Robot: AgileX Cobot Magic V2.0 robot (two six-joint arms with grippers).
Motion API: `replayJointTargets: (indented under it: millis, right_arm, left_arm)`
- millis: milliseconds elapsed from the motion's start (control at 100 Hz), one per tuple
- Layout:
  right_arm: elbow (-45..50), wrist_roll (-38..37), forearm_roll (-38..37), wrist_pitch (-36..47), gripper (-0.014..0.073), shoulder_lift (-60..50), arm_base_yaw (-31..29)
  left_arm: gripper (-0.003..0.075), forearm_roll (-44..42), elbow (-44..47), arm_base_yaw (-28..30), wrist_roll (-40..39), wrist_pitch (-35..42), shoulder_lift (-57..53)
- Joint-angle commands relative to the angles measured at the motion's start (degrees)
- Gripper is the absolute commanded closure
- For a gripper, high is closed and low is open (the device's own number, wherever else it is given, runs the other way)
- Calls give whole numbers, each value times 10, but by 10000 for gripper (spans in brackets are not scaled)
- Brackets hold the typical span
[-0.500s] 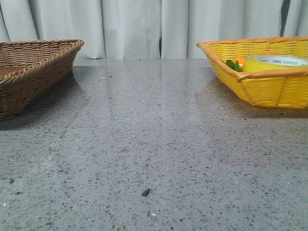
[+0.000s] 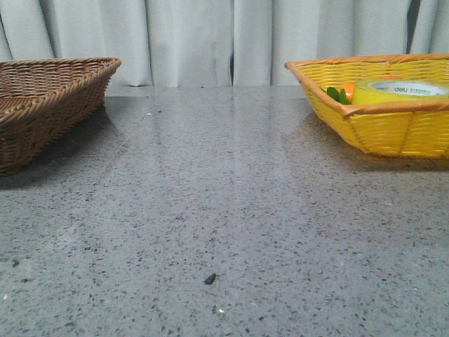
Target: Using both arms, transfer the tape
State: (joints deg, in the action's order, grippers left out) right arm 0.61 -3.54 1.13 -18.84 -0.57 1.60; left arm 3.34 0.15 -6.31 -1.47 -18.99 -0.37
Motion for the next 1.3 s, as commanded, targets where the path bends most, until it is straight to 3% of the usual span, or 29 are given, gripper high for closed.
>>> replayJointTargets:
  millis: [0,580,1010,1190,1290]
  right_arm:
    - [12,4,-7,15,663,-12,-3]
    - [12,4,-7,20,663,-12,-3]
    - [12,4,-6,106,663,-12,-3]
    - [12,4,58,194,663,-12,-3]
    - [12,4,65,199,663,-12,-3]
  left_arm:
    - [741,4,5,0,-6,29,-16]
    - [741,4,5,0,-6,29,-16]
    - [741,0,5,0,-6,29,-16]
    - [741,0,5,0,-6,29,-16]
    - [741,0,5,0,-6,29,-16]
